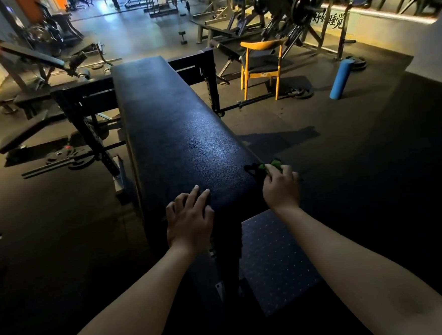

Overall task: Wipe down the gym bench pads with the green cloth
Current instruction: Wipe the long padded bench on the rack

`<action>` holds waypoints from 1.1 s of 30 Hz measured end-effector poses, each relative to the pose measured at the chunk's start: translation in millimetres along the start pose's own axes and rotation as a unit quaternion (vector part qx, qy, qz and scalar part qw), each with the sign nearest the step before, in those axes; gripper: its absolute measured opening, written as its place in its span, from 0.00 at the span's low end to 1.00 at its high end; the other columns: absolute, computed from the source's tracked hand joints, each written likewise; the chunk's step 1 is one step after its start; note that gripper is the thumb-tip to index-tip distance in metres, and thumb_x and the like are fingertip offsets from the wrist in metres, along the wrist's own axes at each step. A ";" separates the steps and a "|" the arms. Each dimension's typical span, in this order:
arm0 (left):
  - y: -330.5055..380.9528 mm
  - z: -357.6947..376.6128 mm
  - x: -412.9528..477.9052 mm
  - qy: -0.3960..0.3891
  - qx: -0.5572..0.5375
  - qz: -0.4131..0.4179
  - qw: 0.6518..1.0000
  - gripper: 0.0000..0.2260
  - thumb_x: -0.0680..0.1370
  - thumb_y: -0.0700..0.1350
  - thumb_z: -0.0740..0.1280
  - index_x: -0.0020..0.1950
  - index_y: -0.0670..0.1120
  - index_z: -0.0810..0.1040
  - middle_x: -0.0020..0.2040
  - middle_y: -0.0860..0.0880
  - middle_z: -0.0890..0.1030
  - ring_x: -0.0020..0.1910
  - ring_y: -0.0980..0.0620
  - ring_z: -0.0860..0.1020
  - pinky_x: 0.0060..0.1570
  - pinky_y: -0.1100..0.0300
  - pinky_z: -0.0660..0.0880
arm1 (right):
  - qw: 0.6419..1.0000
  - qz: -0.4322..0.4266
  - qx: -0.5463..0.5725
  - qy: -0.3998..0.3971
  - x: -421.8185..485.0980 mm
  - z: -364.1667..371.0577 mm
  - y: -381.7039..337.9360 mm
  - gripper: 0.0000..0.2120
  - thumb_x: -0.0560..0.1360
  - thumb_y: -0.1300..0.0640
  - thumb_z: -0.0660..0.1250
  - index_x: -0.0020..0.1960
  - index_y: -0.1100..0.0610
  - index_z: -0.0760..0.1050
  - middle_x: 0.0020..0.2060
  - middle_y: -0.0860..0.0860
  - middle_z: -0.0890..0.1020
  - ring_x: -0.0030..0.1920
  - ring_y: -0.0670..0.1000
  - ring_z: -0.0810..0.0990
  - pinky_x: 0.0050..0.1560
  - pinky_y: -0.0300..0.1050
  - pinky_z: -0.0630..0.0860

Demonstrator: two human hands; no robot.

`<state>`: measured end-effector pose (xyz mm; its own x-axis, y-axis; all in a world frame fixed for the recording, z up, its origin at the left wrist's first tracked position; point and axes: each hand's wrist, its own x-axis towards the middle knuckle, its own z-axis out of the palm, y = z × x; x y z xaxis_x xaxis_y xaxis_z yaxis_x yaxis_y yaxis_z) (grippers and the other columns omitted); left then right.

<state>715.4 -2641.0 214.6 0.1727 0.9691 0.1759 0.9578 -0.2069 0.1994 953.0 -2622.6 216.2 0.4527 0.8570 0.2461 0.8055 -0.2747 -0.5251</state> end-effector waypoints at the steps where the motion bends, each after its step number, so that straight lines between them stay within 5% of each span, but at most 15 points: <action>1: -0.3 0.0 0.0 -0.001 0.000 -0.001 1.000 0.30 0.76 0.59 0.44 0.76 0.59 0.68 0.78 0.56 0.65 0.71 0.52 0.62 0.70 0.51 0.55 | 1.000 0.005 -0.009 -0.005 -3.7 0.0 0.3 0.17 0.80 0.57 0.61 0.67 0.54 0.76 0.62 0.61 0.73 0.58 0.64 0.70 0.63 0.55 0.67; 10: -2.7 -3.9 -5.1 -0.021 -0.011 0.009 1.000 0.31 0.76 0.61 0.42 0.77 0.59 0.66 0.79 0.55 0.63 0.74 0.52 0.60 0.72 0.50 0.53 | 0.997 -0.068 0.013 -0.027 -57.5 18.0 -48.9 0.18 0.73 0.64 0.66 0.62 0.58 0.79 0.54 0.64 0.76 0.49 0.67 0.75 0.56 0.57 0.73; 18: -6.6 -7.0 -15.9 -0.024 -0.031 0.003 0.999 0.32 0.75 0.63 0.42 0.76 0.58 0.67 0.79 0.55 0.63 0.77 0.52 0.59 0.72 0.49 0.51 | 0.974 -0.196 0.063 -0.097 -67.9 7.1 -64.0 0.18 0.75 0.60 0.65 0.64 0.53 0.79 0.55 0.59 0.77 0.53 0.61 0.74 0.55 0.52 0.74; 22: 0.8 -7.7 -26.8 -0.030 -0.054 -0.036 0.997 0.27 0.78 0.62 0.47 0.77 0.60 0.65 0.80 0.59 0.59 0.73 0.54 0.55 0.71 0.48 0.51 | 0.994 -0.104 0.016 -0.014 -37.7 -6.2 -39.3 0.19 0.74 0.61 0.64 0.63 0.53 0.79 0.56 0.59 0.75 0.54 0.64 0.73 0.57 0.54 0.72; 25: 1.5 -9.0 -28.6 -0.036 -0.067 -0.041 0.996 0.28 0.77 0.62 0.47 0.77 0.59 0.64 0.80 0.58 0.58 0.73 0.53 0.55 0.71 0.49 0.52 | 0.997 -0.042 -0.035 -0.060 -29.3 -9.1 -27.3 0.21 0.77 0.60 0.60 0.69 0.52 0.74 0.62 0.59 0.71 0.60 0.63 0.69 0.64 0.50 0.64; 30: -4.6 -11.7 -33.7 -0.030 -0.089 -0.017 0.995 0.30 0.77 0.61 0.50 0.77 0.55 0.66 0.79 0.54 0.62 0.75 0.52 0.57 0.69 0.52 0.51 | 0.994 -0.066 -0.017 -0.081 -48.1 1.2 -39.7 0.20 0.78 0.62 0.58 0.69 0.55 0.73 0.62 0.61 0.71 0.58 0.63 0.70 0.63 0.51 0.66; 33: -18.9 -16.6 -38.6 -0.027 -0.124 0.000 0.992 0.24 0.81 0.55 0.60 0.77 0.51 0.68 0.78 0.52 0.65 0.78 0.51 0.59 0.69 0.57 0.51 | 0.992 -0.086 0.012 -0.087 -63.9 8.6 -63.6 0.18 0.79 0.61 0.59 0.68 0.55 0.74 0.61 0.61 0.72 0.57 0.63 0.72 0.61 0.50 0.68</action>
<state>686.8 -2676.6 220.1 0.1912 0.9736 0.1243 0.8728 -0.2266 0.4323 869.5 -2656.2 226.9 0.2344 0.9533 0.1906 0.8551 -0.1089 -0.5069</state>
